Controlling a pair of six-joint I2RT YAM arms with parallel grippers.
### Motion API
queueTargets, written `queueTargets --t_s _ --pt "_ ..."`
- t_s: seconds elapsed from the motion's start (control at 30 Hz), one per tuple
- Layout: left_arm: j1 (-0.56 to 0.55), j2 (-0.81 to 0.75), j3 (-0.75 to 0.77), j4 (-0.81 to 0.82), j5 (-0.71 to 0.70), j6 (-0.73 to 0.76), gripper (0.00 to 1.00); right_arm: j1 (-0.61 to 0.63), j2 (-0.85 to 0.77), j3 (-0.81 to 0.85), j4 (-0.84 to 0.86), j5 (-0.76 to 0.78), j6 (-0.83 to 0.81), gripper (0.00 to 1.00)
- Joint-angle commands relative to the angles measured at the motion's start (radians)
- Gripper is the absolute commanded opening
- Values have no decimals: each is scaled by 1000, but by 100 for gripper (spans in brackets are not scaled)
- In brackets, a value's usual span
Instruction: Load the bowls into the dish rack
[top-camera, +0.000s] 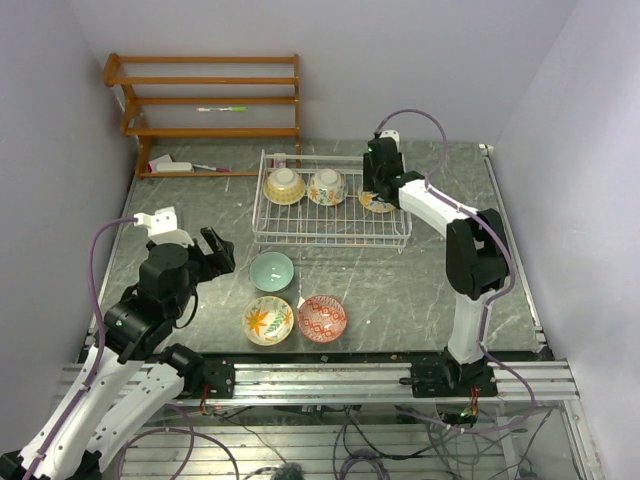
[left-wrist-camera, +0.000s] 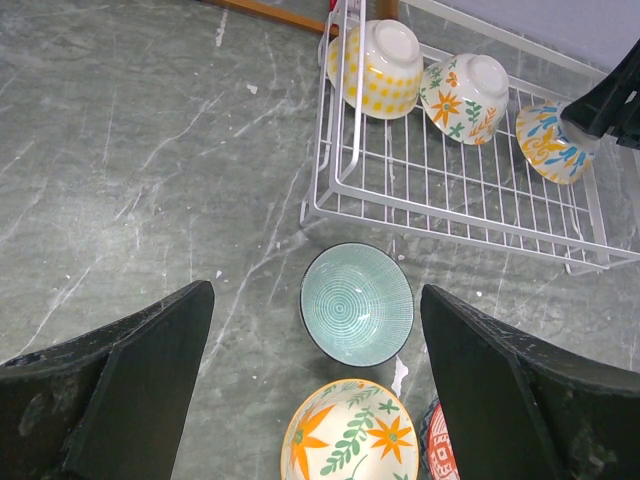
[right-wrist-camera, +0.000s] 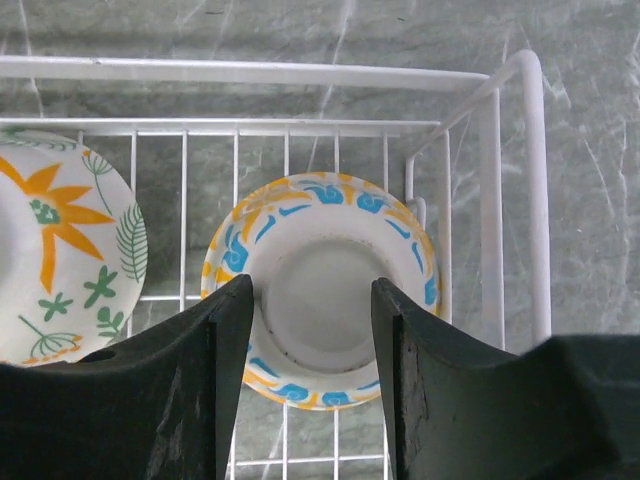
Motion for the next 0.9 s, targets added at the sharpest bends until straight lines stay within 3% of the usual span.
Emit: queueTargets --t_s 0.0,0.27,0.4,0.67,0.87 --pt "2 -3 18 17 1 5 95 -24 29 15 13 -5 -17 51" --pt "3 5 20 18 -2 7 95 -26 -10 -21 69 -68 -35 79" --pt "2 6 19 19 -1 5 95 -24 -83 -47 100 -117 -45 99" --pt "2 3 20 10 -8 1 95 55 -269 -119 66 -121 -45 100" --pt "2 -2 20 11 -14 -5 95 304 -400 -198 -31 30 -14 99"
